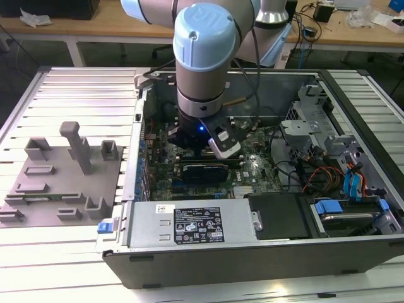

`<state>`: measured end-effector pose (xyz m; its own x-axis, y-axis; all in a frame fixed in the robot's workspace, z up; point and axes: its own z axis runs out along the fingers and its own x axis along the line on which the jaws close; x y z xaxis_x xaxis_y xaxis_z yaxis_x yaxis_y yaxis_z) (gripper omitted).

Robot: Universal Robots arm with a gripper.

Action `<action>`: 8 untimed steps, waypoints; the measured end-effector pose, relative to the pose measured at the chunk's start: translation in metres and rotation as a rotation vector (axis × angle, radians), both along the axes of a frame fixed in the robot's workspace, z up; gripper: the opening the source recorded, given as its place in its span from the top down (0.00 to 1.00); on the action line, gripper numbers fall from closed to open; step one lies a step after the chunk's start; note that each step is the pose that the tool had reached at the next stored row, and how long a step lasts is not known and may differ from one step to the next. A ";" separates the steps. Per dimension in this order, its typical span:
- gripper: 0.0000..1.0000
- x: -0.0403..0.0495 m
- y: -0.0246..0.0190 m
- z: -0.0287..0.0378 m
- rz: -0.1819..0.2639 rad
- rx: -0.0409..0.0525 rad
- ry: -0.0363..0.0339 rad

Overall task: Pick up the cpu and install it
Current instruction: 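Install the second cpu locking lever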

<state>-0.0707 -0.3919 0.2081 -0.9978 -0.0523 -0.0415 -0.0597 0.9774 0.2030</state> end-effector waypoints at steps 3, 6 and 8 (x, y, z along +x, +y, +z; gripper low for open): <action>0.89 -0.0020 -0.0002 -0.0004 0.000 0.0088 -0.0104; 0.89 -0.0057 -0.0006 -0.0009 0.000 0.0181 -0.0239; 0.89 -0.0077 -0.0006 -0.0015 0.000 0.0202 -0.0300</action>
<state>-0.0785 -0.3925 0.2066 -0.9961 -0.0512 -0.0725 -0.0661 0.9731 0.2208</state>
